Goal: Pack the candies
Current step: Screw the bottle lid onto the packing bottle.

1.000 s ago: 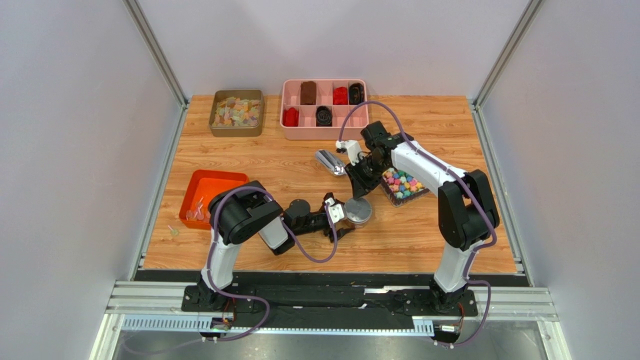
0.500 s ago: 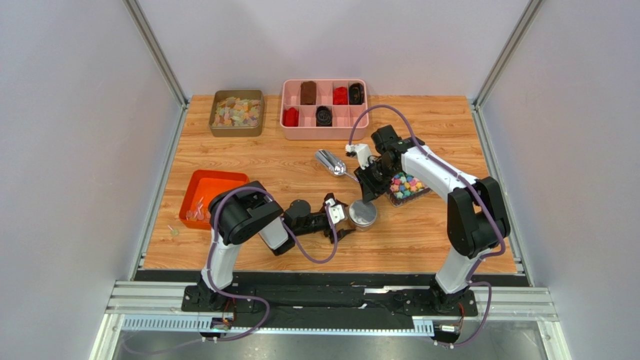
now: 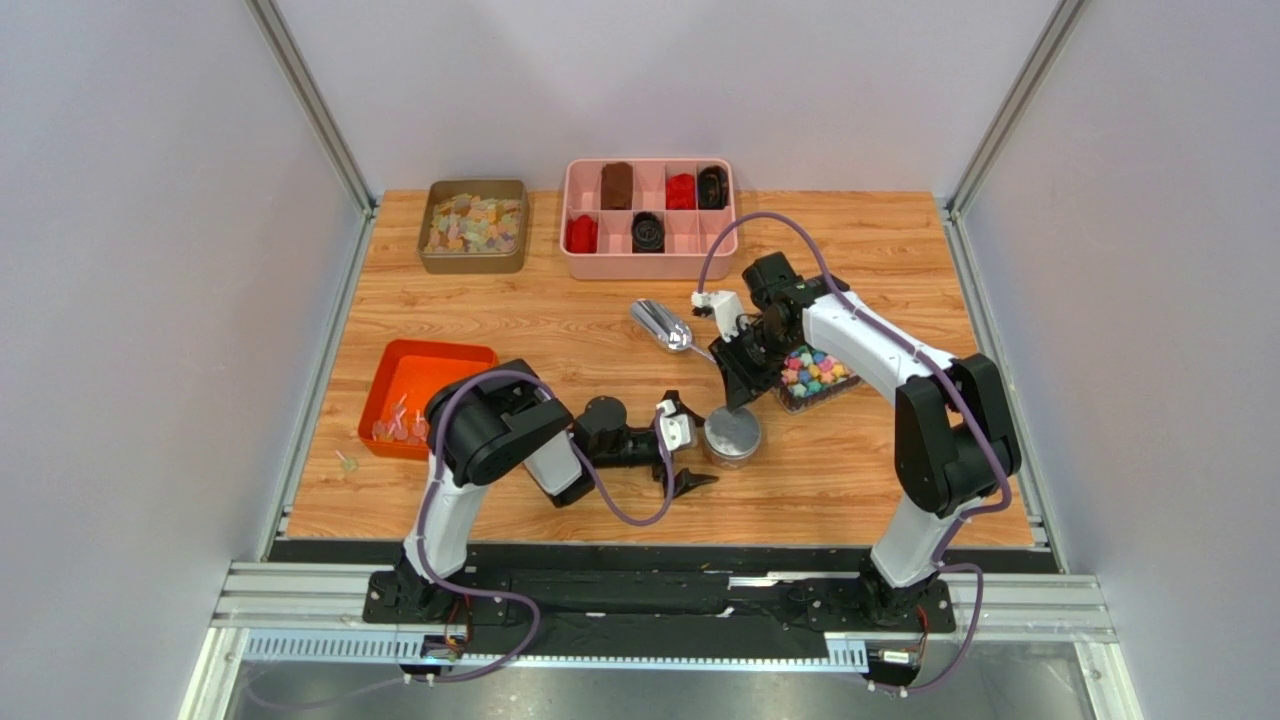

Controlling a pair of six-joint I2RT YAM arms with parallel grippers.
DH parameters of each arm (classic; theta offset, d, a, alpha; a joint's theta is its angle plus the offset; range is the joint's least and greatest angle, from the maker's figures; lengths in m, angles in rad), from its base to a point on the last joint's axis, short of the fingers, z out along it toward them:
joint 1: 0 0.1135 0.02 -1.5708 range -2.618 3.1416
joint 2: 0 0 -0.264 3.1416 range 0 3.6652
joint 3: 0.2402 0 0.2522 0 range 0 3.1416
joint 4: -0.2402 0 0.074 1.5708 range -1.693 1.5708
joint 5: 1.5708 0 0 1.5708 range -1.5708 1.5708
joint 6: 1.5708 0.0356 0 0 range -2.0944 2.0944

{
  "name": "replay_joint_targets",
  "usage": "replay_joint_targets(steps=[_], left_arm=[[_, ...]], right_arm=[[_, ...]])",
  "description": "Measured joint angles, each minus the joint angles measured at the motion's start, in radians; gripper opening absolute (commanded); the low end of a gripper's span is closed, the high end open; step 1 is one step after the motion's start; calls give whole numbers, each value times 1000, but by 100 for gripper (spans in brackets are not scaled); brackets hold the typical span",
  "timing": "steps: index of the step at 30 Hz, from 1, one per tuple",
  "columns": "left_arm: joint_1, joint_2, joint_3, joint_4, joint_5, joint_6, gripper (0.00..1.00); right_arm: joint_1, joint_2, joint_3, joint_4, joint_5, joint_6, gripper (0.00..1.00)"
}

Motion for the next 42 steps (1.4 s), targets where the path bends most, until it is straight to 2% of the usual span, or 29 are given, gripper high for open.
replay_joint_targets(steps=[17, 24, 28, 42], left_arm=[[-16, 42, 61, -3, -54, -46, 99], [-18, 42, 62, -3, -53, -45, 79], [-20, 46, 62, 4, -51, -47, 74], [-23, 50, 62, 14, -81, -44, 73]], right_arm=[[0, -20, -24, 3, -9, 0, 22], [0, -20, -24, 4, -8, -1, 22], [0, -20, -24, 4, -8, -1, 22], [0, -45, -43, 2, 18, -14, 22]])
